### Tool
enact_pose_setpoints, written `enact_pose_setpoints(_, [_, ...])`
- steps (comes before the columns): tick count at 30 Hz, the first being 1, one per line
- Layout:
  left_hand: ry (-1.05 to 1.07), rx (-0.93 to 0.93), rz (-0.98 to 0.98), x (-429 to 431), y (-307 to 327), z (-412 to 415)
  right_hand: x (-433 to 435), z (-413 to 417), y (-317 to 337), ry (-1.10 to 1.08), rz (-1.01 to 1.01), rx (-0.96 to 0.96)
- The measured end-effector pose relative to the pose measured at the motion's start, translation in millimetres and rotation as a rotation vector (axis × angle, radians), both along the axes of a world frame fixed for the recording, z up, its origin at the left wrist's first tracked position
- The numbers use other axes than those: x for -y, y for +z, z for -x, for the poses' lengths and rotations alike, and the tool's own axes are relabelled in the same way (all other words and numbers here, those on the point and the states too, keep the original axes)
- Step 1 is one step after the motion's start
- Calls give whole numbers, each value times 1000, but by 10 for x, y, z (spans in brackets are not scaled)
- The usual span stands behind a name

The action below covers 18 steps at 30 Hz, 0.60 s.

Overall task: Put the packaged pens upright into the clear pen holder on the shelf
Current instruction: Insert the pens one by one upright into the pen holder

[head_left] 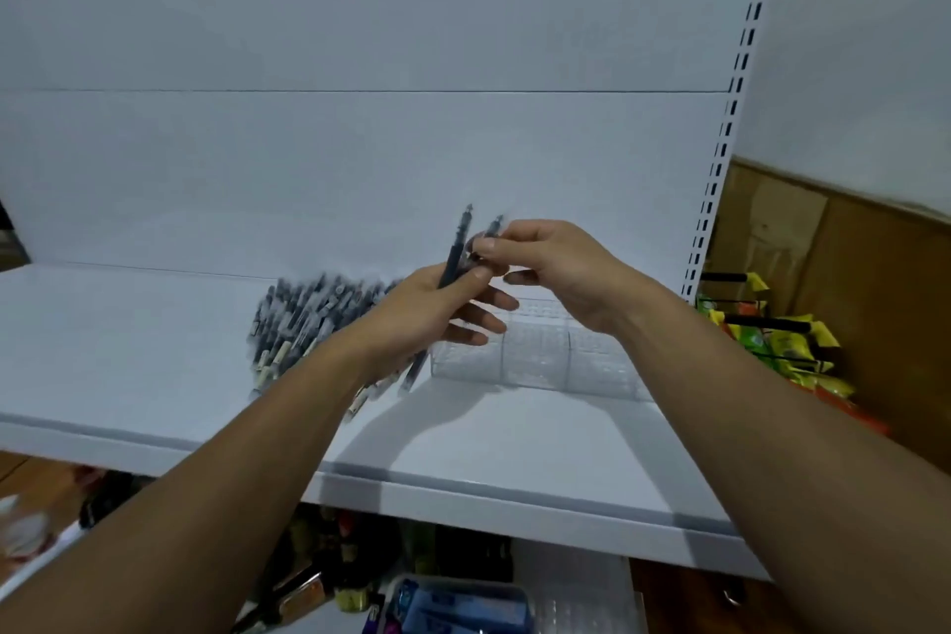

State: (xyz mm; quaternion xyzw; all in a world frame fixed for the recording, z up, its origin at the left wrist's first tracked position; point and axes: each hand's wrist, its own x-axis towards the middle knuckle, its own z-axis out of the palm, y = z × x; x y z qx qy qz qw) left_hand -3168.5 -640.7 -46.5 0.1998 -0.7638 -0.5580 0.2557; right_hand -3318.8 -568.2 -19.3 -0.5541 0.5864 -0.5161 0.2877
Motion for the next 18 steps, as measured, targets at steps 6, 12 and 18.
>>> enact_pose_setpoints(6, [126, -57, 93, 90, -26, -133, 66, -53, 49, -165, 118, 125])
enact_pose_setpoints(12, [287, -206, 34, 458, -213, -170, 382, 139, -46, -417, 150, 54])
enact_pose_setpoints(18, [230, -271, -102, 752, -342, -4, 855, 318, -239, -505, 39, -301])
